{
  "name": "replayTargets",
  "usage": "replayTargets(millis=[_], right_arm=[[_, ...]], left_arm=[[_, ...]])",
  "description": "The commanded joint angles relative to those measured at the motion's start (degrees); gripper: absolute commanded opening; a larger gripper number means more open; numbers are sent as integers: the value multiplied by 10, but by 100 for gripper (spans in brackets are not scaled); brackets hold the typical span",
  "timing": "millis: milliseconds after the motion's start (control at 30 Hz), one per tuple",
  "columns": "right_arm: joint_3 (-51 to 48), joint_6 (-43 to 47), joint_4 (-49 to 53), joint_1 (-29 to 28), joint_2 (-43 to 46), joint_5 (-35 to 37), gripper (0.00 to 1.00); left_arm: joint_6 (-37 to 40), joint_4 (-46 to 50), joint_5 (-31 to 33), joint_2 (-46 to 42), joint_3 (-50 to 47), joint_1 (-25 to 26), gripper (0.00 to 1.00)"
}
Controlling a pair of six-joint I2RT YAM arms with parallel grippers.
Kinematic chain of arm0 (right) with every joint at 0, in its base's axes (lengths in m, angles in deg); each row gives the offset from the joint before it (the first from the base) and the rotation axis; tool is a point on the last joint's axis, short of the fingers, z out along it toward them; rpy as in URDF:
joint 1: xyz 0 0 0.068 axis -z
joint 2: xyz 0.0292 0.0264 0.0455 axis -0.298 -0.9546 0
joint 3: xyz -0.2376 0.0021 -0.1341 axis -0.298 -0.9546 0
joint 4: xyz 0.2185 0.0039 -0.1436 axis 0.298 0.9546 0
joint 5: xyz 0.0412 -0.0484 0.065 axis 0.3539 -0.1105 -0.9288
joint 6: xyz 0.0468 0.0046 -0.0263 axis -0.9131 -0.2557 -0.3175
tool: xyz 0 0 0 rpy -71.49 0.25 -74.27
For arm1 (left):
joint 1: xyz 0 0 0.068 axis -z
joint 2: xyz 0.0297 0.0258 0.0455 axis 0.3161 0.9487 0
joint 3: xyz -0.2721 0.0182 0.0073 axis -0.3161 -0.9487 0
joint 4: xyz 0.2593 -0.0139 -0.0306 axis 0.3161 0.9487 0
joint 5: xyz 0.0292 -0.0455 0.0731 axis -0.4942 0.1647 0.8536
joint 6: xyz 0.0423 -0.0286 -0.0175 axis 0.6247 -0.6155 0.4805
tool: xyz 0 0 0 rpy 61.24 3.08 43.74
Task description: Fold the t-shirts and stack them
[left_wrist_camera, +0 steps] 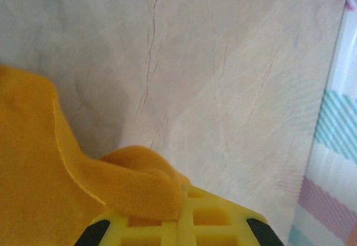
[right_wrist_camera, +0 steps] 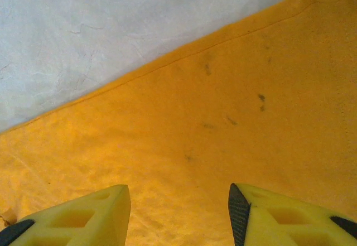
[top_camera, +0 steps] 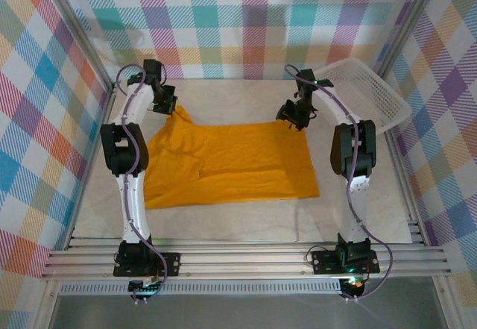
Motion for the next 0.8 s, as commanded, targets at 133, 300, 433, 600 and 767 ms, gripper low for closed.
replayTargets(millis=[133, 300, 433, 600, 767], right_arm=[[26, -2, -7, 9, -26, 51, 48], [51, -11, 2, 16, -41, 117, 46], [84, -12, 8, 19, -65, 141, 44], [155, -7, 40, 19, -114, 182, 42], [218, 16, 68, 19, -157, 207, 38]], left_arm=[[-17, -61, -68, -17, -26, -23, 0], [-25, -108, -93, -24, -43, -31, 0], [-44, -153, -107, -44, -79, -37, 0], [-50, -164, -120, -62, -104, -42, 0], [-43, -163, -130, -70, -124, -48, 0]])
